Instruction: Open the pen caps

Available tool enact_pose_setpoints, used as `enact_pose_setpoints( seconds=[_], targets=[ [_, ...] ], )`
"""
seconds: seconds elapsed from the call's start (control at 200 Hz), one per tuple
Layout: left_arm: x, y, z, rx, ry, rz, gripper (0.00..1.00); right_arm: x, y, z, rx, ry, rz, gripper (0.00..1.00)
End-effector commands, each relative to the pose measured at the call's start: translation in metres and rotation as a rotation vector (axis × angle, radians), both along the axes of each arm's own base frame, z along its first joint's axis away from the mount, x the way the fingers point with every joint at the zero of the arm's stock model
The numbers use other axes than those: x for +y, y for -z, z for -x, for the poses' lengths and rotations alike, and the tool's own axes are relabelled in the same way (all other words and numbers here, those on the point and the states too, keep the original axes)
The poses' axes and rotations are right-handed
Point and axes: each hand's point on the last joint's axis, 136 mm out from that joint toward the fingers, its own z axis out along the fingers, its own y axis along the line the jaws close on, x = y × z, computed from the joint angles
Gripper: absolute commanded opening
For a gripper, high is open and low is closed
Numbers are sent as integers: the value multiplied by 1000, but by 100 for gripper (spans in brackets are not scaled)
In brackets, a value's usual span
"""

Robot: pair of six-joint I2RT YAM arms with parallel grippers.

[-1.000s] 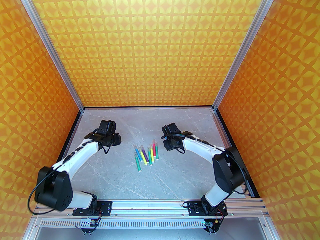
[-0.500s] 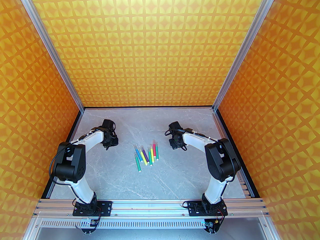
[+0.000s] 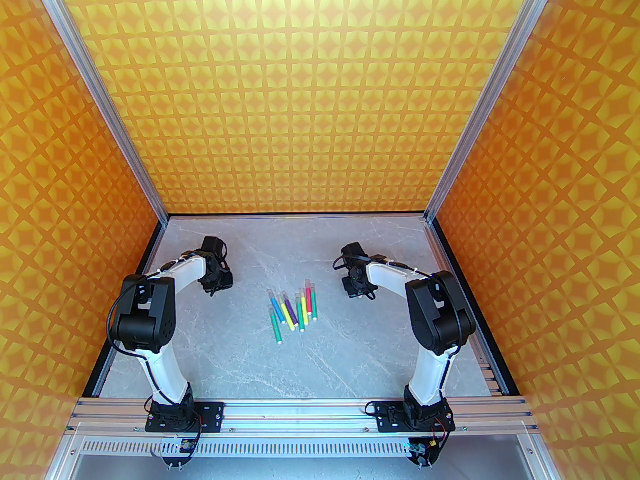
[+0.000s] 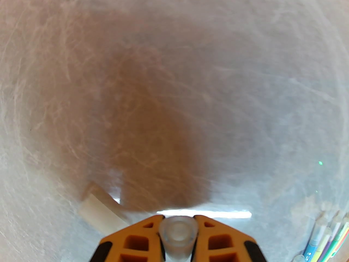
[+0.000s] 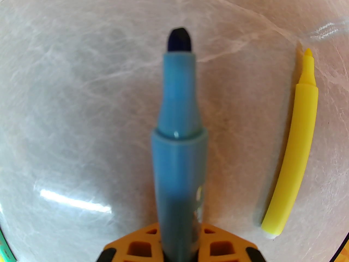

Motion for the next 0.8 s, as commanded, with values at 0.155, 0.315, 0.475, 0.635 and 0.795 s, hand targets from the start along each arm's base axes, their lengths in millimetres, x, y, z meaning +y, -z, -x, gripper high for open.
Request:
enact_pose_setpoints(
  seconds=[0.155,0.315,0.475,0.635,0.795],
  targets=[
    [9,4,-3,17,3,-23,5,-14,3,-7,11,30,40,9],
    [9,3,-3,19,7,-24,8,-18,5,-10,14,37,45,12],
    [10,0,-2,19,13,-27,13,-20,7,-11,18,40,54,18],
    [10,-1,0,22,16,-28,18,-22,8,-10,22,42,61,21],
    [10,-4,0,12,17,-28,19,-21,7,-10,21,42,56,23]
  ],
)
